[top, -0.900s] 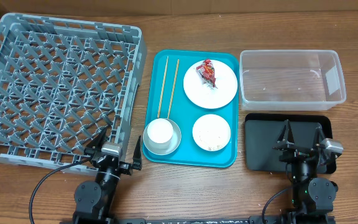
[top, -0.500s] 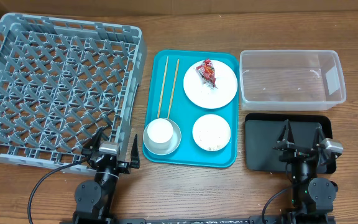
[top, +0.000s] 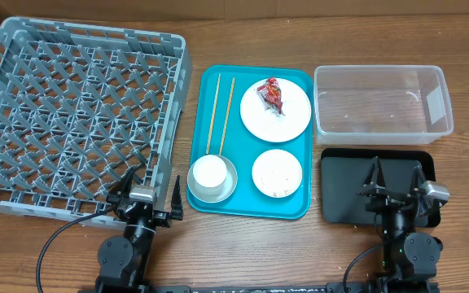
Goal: Sort waste into correct bins and load items into the dishwasher
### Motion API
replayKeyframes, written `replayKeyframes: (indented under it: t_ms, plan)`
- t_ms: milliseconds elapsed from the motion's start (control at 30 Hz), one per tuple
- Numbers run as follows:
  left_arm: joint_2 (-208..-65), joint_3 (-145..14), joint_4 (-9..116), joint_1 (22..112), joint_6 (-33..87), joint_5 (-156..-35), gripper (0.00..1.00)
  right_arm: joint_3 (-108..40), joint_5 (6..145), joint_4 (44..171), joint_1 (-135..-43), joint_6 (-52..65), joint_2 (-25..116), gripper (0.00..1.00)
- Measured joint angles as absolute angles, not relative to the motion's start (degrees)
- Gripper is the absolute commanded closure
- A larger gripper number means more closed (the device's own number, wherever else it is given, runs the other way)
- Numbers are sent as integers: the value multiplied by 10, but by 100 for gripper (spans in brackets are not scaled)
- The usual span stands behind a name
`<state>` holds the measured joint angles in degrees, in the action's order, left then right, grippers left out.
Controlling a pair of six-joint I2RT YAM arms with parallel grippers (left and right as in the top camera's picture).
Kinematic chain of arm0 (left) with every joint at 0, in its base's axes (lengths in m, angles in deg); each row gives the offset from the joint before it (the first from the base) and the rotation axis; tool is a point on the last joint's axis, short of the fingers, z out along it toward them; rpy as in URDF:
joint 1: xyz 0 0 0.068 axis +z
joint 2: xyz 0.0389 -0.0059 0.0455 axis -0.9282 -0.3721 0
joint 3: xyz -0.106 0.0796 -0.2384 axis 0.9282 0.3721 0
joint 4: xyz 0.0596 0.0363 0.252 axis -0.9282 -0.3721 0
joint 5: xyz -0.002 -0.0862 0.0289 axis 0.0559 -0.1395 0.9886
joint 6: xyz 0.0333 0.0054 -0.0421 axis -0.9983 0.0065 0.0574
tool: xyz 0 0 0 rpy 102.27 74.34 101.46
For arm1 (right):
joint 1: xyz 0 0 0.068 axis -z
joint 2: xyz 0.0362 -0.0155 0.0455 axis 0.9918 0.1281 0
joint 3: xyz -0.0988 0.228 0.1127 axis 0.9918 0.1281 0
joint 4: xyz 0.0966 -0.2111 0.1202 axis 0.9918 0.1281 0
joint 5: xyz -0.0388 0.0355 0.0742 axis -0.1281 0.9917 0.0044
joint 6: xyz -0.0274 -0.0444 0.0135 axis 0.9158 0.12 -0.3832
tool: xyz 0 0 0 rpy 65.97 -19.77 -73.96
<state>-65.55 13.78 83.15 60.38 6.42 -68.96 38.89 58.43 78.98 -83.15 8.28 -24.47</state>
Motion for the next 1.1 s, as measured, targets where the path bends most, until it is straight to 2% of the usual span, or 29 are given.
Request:
replayKeyframes:
  t_ms: [433, 667, 833, 967, 1100]
  plan:
    - [-655, 132, 834, 604, 109, -743, 0, 388, 675, 790, -832, 83, -245, 0]
    - [-679, -4, 787, 604, 117, -751, 0, 288, 765, 834, -832, 83, -232, 0]
    - [-794, -177, 659, 604, 117, -752, 0, 111, 820, 964, -832, 64, -137, 0]
    - [-938, -330, 529, 604, 117, -783, 0, -58, 863, 1110, -832, 55, -2, 0]
    - [-1093, -531, 344, 604, 118, -823, 0, -242, 885, 1286, -832, 53, 149, 0]
